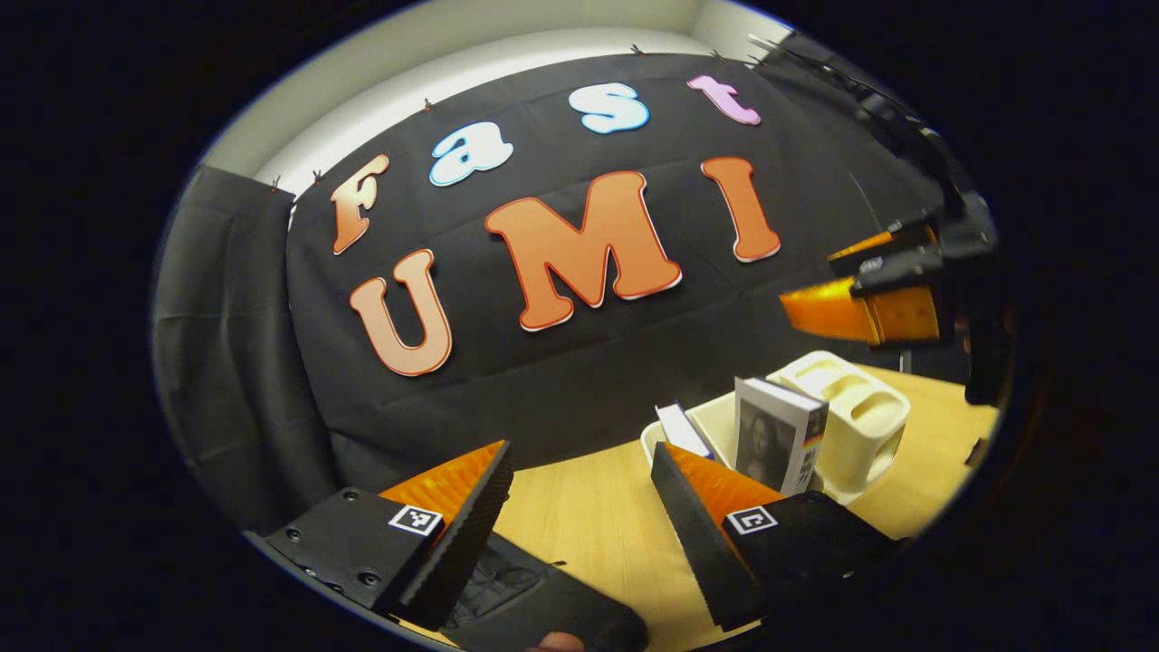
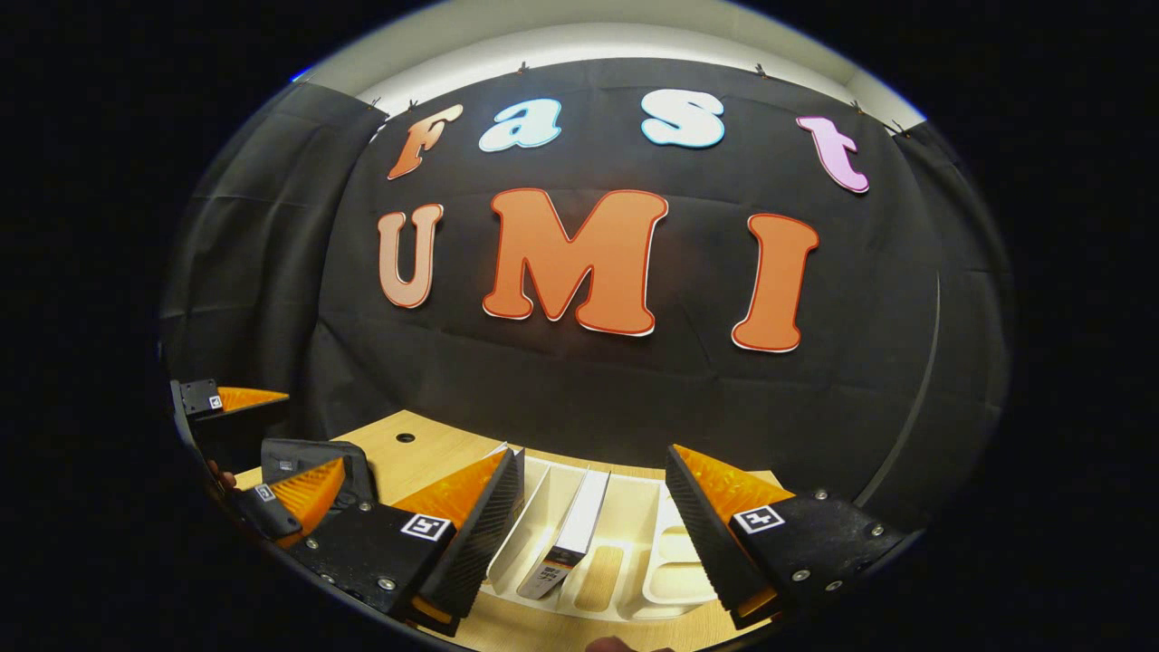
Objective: Open the schoolbag, grab two books from the bookshelf and put them into the schoolbag.
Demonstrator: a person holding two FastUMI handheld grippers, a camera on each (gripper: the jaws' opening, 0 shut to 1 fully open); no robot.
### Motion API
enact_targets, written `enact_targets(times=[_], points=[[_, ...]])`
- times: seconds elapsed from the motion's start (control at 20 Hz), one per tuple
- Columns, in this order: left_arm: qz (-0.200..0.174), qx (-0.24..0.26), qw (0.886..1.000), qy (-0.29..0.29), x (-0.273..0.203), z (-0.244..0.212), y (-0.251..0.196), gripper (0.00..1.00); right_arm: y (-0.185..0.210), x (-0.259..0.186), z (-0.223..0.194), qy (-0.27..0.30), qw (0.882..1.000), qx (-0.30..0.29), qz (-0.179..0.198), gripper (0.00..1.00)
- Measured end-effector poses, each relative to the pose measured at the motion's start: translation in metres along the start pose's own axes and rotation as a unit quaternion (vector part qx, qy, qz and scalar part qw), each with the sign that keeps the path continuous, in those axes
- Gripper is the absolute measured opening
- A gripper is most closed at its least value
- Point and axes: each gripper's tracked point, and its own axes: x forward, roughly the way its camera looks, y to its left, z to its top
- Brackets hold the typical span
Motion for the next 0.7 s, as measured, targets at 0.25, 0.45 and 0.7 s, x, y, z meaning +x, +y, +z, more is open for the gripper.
enact_targets(times=[0.25, 0.45, 0.7], points=[[0.003, 0.107, 0.993, 0.048, -0.021, -0.061, -0.014, 0.98, 0.001, 0.01, -0.008, 0.003, 1.0, -0.004, 0.018, 0.97], [-0.002, 0.167, 0.982, 0.089, -0.031, -0.108, -0.027, 0.98, 0.002, 0.018, -0.017, 0.007, 1.0, -0.01, 0.029, 0.97], [-0.007, 0.228, 0.963, 0.144, -0.047, -0.168, -0.034, 0.98, 0.0, 0.022, -0.025, 0.011, 0.999, -0.003, 0.038, 0.97]])
